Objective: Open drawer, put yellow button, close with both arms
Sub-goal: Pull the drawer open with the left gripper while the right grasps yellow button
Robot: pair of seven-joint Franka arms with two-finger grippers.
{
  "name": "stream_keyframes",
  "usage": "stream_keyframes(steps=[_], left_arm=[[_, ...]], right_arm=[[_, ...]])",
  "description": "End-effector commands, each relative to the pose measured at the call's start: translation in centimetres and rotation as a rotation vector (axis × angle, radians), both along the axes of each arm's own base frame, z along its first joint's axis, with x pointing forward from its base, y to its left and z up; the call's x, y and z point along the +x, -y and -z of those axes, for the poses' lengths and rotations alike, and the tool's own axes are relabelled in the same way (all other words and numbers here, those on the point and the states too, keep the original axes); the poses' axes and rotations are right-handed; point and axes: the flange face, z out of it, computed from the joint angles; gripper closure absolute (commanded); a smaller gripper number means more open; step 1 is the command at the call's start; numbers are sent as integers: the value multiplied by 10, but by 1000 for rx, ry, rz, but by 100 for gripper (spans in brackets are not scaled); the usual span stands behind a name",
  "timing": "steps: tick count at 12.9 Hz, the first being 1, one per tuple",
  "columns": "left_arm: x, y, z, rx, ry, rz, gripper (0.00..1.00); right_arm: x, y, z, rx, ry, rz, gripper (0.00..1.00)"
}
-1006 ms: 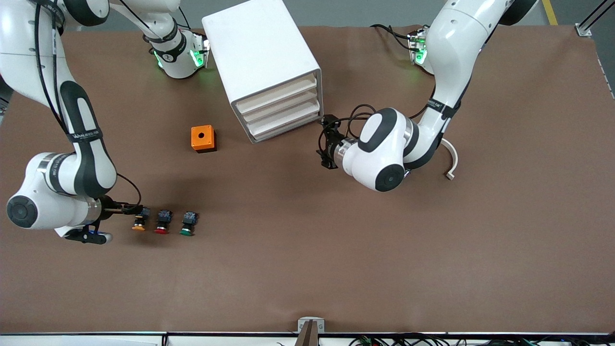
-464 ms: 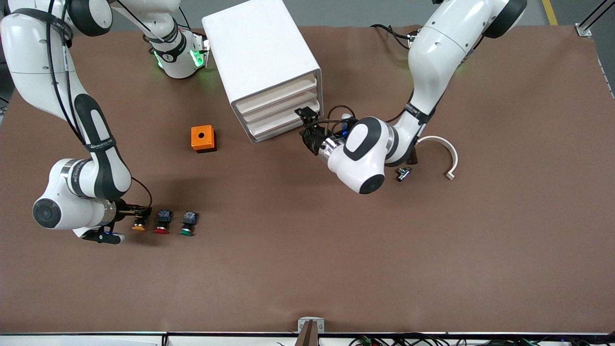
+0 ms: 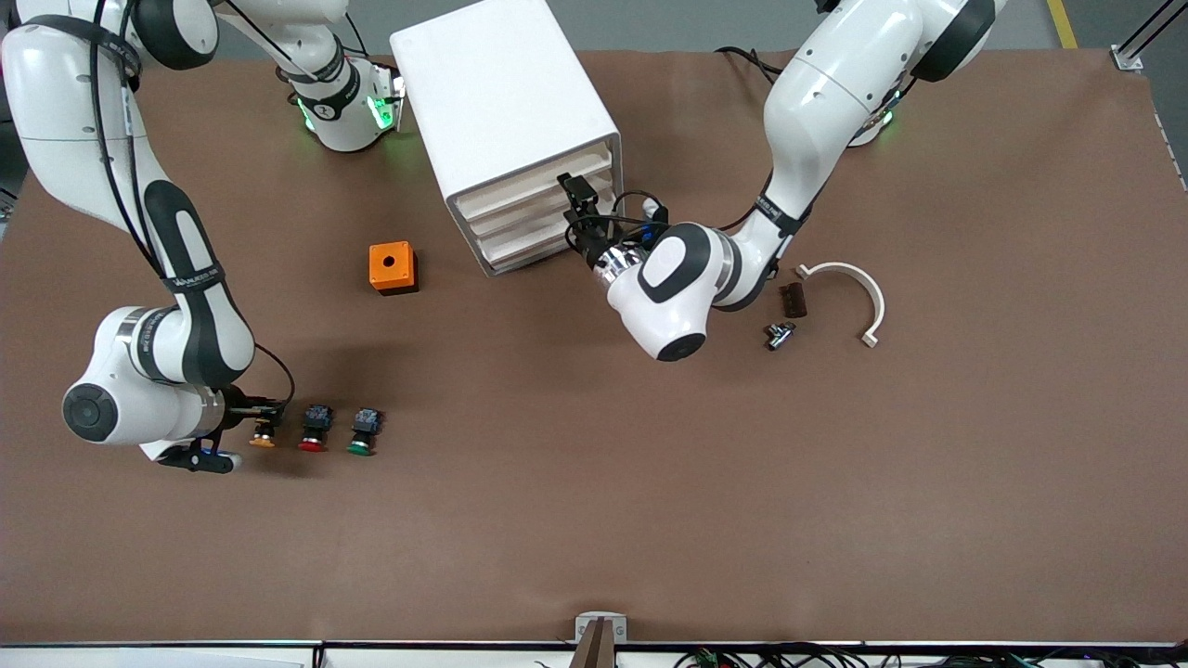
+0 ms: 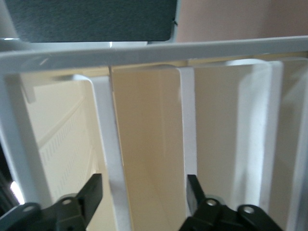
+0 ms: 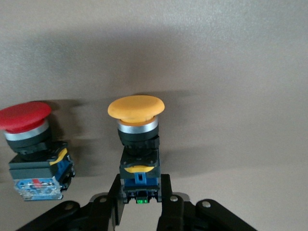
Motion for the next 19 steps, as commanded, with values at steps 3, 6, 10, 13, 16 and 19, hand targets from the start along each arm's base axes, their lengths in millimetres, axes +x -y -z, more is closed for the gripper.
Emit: stream_keyframes(steps=[3,6,10,13,16,19], left_arm=[[-7,12,2,23,-70,-17,54],[-5,11,0,21,-65,-18,94],[20,-8,-7,21,-44,-58,100],[59,-35,-12,47,37,-99,100],[105,-72,-23,40,86,-184,100],[134,-100,-33,20,115,-236,100]], right_arm=[[9,-6,-32,31,40,-155,100],[12,-9,-58,48,71,-225,100],[8,-19,-88,47,47,-199,100],[0,-60,-132,18,-7,-103,100],[-11,-102,-172,2,-23,5,100],[-27,-143,-204,-33,-58,138,100]])
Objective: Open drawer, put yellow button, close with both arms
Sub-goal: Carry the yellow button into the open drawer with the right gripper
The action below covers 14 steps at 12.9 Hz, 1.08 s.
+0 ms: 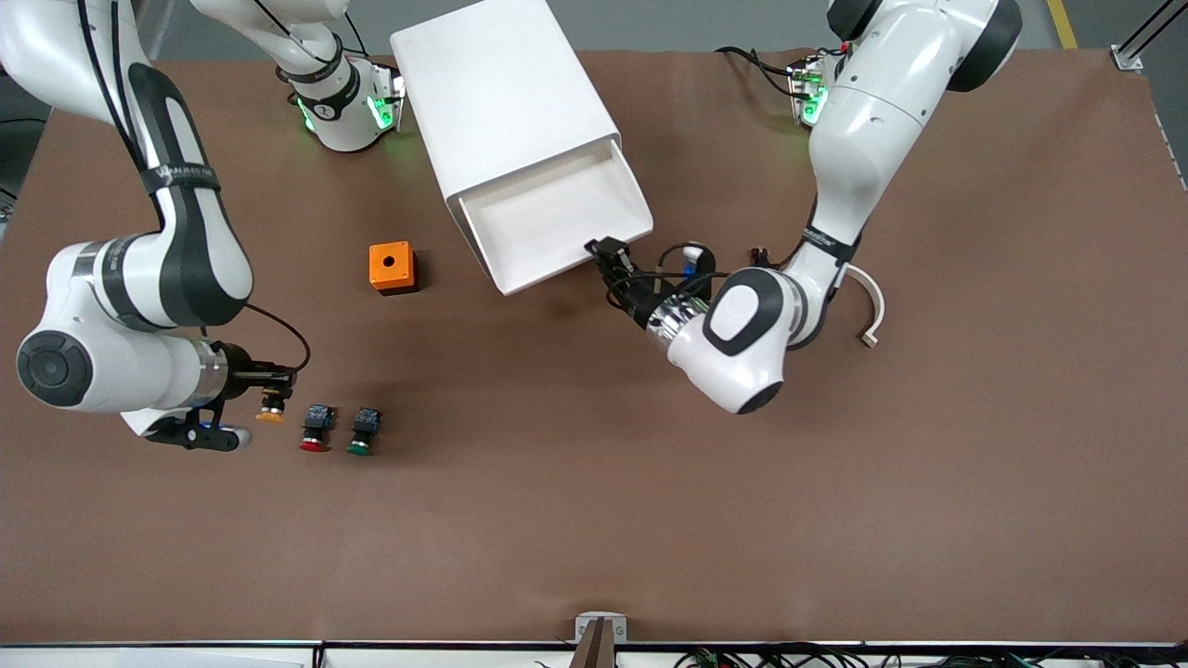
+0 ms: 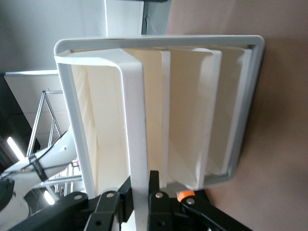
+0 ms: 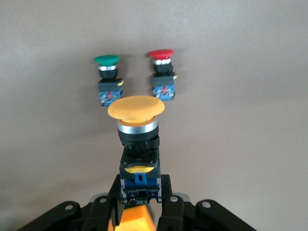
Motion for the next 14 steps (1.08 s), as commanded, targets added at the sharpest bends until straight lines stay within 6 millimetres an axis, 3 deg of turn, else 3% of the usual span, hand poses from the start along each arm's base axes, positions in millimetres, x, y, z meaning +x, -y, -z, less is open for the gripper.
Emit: stream_keyframes(steps=[1,2,4,6,7,10,14], left_arm=[[24,-18,-5,12,71,-44,99],[32,-29,-5,13,72,-63,96],[40,-42,-4,21,77,-81,69],[48,-55,-7,45,97,-92,17],[51,-61,-13,57,114,-95,1],[56,-71,-24,99,167,-66,1],[92,-131,-50,114,318,-68,1]], right_arm=[[-18,-33,-28,-26,-37,116,100],[-24,-46,-35,-23,-53,155,100],[-33,-71,-51,-2,-66,246,100],[-45,-103,-65,-39,-61,322,100],[-52,-121,-71,-52,-72,371,100],[-73,-162,-87,-67,-121,535,100],[-99,-231,-113,-74,-102,723,100]])
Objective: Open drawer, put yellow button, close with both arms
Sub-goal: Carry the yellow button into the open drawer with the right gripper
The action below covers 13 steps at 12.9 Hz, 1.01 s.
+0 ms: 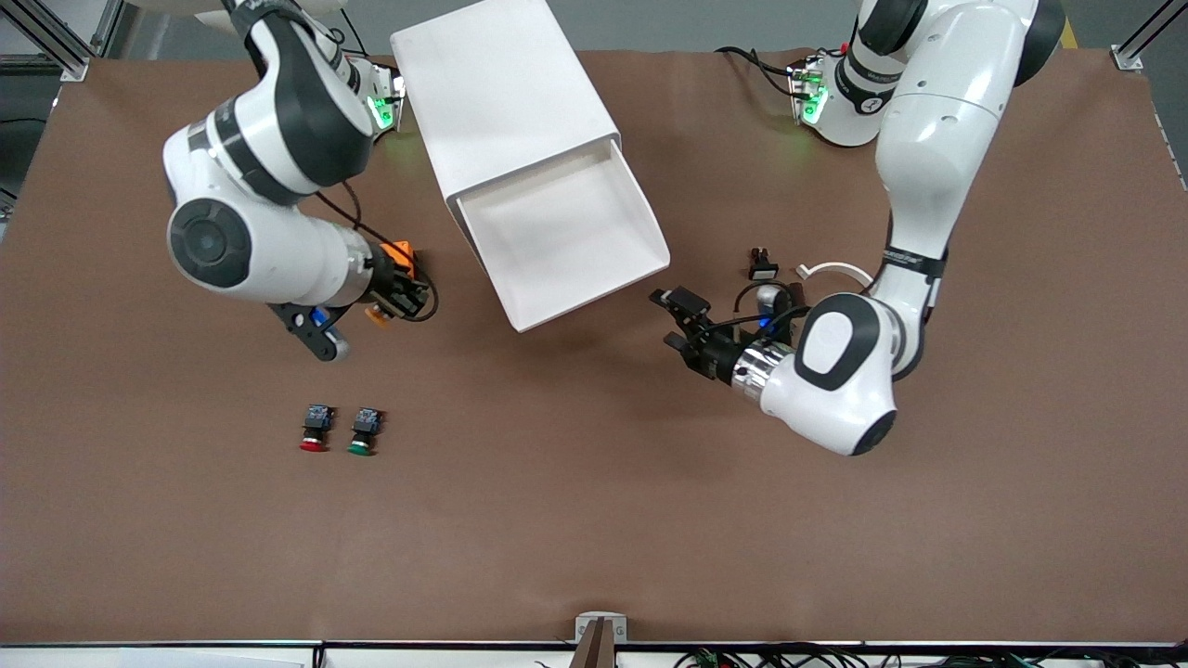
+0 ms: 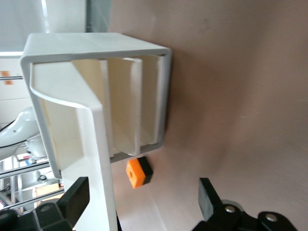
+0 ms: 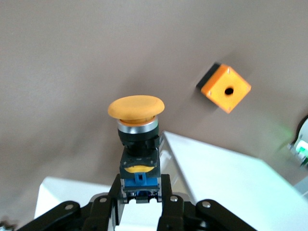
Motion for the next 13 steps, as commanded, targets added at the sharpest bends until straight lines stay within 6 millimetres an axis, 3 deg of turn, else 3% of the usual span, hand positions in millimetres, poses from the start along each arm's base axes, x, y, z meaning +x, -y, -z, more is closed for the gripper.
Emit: stream_keyframes(steps=[1,2,6,8,11,13], left_arm=[[18,-42,-24,-19,107,11,1],[27,-65,-29,-24,124,-13,1],[36,-112,-53,51,314,124,0],[41,-138,-47,112,376,198,0],[40,-143,-40,101,513,457,0],[41,-145,-39,63,595,607,0]], right_arm=[[-18,-43,-21,0,28,141,100],[-25,-68,-21,1,53,192,100],[-50,-139,-14,27,113,337,100],[-60,-166,4,36,132,405,100],[-70,-199,42,36,155,445,99],[-69,-203,50,33,160,460,95]])
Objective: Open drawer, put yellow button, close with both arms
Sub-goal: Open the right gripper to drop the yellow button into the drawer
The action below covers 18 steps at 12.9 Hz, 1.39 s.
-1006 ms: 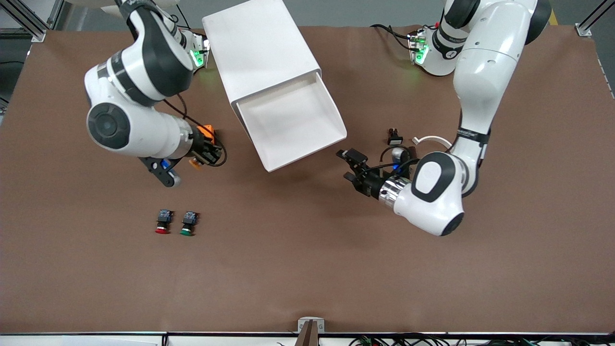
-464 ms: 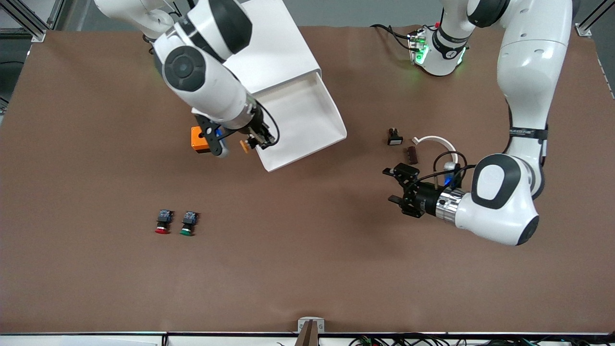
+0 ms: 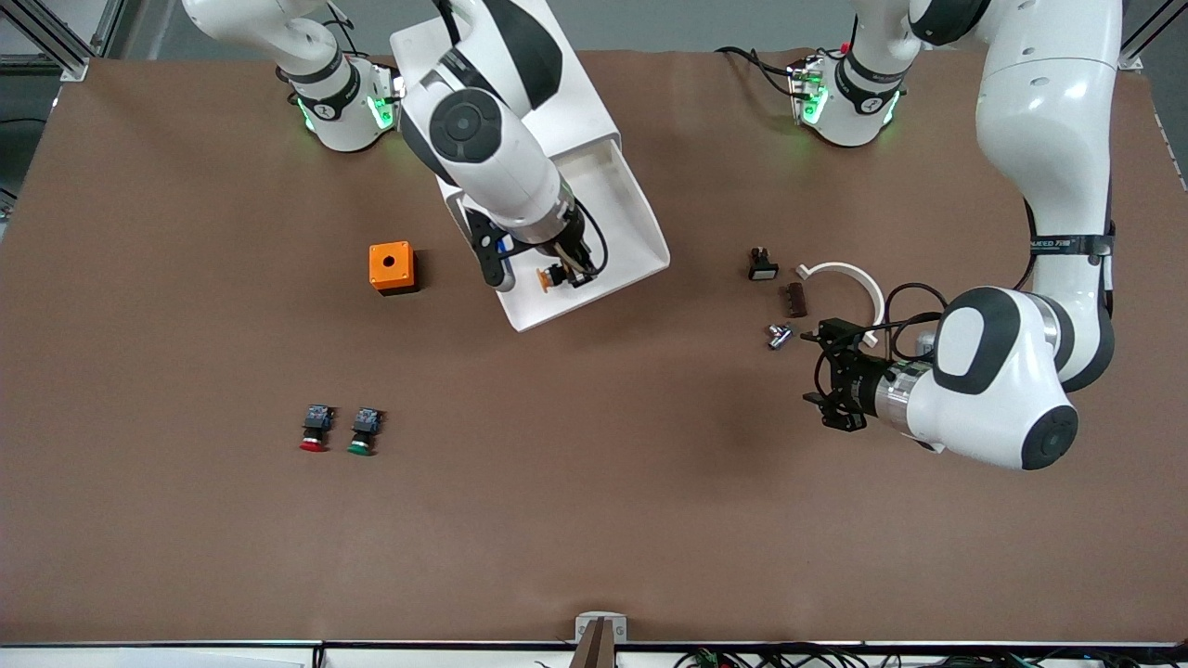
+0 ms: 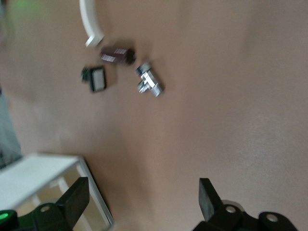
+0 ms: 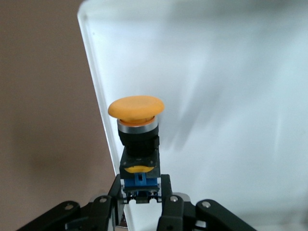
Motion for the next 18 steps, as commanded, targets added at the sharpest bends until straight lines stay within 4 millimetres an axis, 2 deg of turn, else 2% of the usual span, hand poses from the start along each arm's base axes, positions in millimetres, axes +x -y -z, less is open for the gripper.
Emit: stream_keyframes(steps=[1,3,5,6,8,11,13,16,18], left_arm=[[-3,7,-1,-18,93,237,0],[-6,28,-1,-44,157,411,0],[-10,68,5,-73,229,532,0],[-15,84,4,-67,245,571,0],[-18,109,4,-34,300,643,0],[-39,166,19,-69,351,804,0],[-53,195,22,-88,366,877,0],[-104,273,16,-118,381,1022,0],[-134,311,11,-125,391,1074,0]], right_arm=[[4,0,2,-11,10,32,85],[8,0,-3,8,18,64,50],[16,7,-5,10,23,73,20],[16,7,-9,5,33,65,1],[36,26,-28,-2,96,65,0],[67,69,-54,8,163,13,0],[82,102,-69,-3,200,-134,0],[109,172,-93,-29,153,-310,0],[128,220,-105,-14,141,-290,0]])
